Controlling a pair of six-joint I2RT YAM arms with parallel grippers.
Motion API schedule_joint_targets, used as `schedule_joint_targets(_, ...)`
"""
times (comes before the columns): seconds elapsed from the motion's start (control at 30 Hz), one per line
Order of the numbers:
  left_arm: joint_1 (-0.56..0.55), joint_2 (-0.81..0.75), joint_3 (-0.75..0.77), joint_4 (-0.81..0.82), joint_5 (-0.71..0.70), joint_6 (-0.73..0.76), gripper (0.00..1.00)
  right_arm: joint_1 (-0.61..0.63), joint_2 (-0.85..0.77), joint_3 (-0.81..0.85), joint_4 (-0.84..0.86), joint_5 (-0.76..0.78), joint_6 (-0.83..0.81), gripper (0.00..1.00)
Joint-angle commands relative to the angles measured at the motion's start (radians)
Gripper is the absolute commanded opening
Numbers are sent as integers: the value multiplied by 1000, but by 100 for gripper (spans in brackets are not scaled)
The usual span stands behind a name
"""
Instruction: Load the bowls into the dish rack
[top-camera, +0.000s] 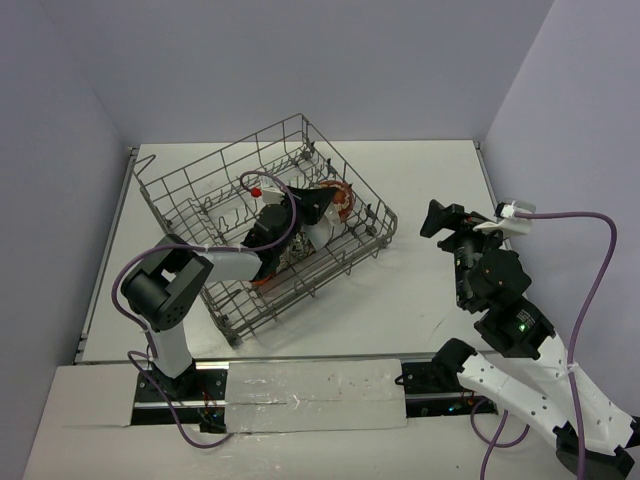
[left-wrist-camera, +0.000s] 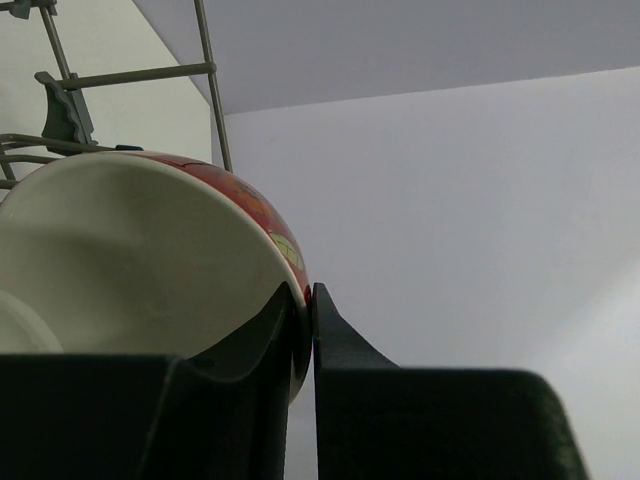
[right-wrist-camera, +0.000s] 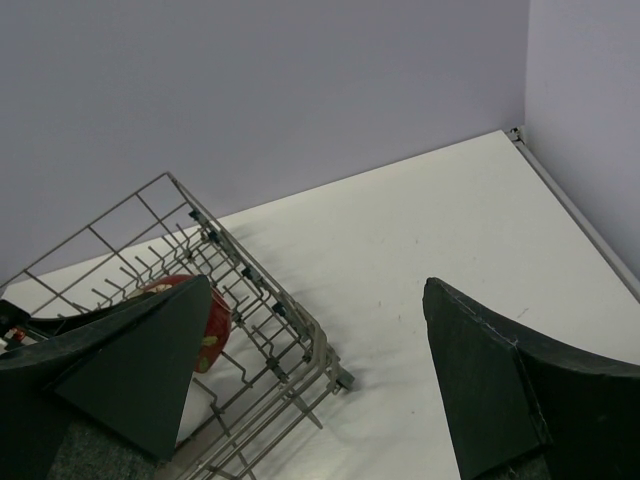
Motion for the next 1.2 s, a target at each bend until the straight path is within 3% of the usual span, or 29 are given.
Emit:
schedule_joint_targets(0.0,3,-17,-4,-31,-36,-12,14,-4,-10,-6,49,15,-8,94)
schedule_joint_targets(0.33,3,11,-25,-16,-22,-65,32,-2,-12,-9,50,9,-7,94)
schedule_joint_targets(0.87,3,-72,-24,-172,-31,-48,66,-2,-15,-3,50,6,-11,94)
schedule_joint_targets(1.17,6,-148,102,-494,-2,16,99,-4,-20,-3,50,3,-11,94)
